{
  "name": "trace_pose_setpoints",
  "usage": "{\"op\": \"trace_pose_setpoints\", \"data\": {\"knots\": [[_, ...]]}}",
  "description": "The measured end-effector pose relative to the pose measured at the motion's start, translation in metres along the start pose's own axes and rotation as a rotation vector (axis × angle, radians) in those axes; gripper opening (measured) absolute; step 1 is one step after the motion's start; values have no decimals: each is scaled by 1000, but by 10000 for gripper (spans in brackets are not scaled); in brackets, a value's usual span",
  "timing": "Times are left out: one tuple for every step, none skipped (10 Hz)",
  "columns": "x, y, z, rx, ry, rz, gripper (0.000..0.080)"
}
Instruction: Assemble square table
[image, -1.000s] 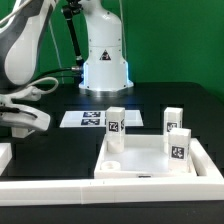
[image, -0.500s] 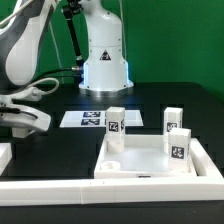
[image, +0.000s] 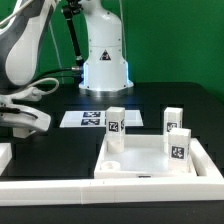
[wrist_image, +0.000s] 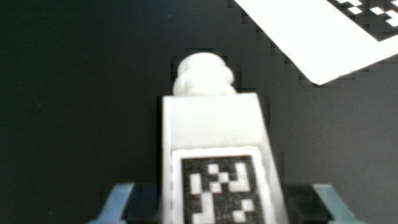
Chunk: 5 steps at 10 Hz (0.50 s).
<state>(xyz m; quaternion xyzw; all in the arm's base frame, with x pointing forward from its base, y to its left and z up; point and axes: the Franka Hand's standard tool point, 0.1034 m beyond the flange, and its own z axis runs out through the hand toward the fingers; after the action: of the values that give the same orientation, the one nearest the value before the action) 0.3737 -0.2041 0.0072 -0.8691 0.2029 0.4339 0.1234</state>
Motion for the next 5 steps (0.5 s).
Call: {"op": "trace_pose_setpoints", "data": {"knots": [[0,0,0,0,0,0,288],[-1,-4,-6,-6,4,-2,288],[-9,-19,-30,-26,23,-30,288],[-18,-31,-50,-27,34,-52,288],[-25,-38,-63,-37,47,-59,288]]}}
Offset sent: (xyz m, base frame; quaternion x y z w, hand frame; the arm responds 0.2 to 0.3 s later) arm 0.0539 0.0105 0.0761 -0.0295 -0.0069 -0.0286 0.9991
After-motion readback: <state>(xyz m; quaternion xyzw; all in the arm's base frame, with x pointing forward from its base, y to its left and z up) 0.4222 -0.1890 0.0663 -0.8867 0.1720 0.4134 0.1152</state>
